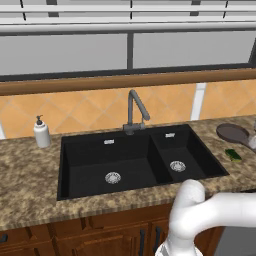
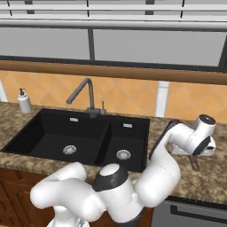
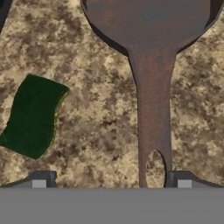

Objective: Pick the pan and sponge and place them into the sink. Then turn on the water.

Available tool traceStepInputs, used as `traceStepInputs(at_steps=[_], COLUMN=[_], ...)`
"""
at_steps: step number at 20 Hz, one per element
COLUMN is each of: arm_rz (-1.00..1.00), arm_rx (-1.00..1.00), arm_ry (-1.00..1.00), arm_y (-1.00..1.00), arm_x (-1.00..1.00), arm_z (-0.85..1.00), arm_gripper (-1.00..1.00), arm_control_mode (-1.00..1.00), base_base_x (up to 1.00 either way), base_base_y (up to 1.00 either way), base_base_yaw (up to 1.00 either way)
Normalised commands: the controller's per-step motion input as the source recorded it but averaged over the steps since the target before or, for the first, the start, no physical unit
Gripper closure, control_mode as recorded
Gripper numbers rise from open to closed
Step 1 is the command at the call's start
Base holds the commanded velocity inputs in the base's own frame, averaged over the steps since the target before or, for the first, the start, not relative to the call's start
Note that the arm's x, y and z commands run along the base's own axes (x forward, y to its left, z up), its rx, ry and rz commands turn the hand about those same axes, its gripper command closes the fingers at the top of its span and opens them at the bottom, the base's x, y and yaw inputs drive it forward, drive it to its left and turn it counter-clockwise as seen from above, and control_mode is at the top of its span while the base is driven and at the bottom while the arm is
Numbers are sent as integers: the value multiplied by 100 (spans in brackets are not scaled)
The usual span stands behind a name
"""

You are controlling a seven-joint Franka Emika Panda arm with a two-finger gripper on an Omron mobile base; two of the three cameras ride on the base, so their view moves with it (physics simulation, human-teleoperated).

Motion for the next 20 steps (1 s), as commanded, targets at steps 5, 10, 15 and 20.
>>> traceStepInputs(at_steps=[5, 10, 15, 20], arm_rz=[4, 6, 11, 8], arm_rx=[0, 0, 0, 0], arm_ry=[0, 0, 0, 0], arm_y=[-12, -10, -29, -15], arm_x=[5, 16, 15, 17], arm_z=[-26, -22, -13, -14], arm_gripper=[-100, -100, -100, -100], arm_control_mode=[-100, -100, -100, -100], base_base_x=[0, 0, 0, 0], base_base_y=[0, 0, 0, 0], base_base_yaw=[0, 0, 0, 0])
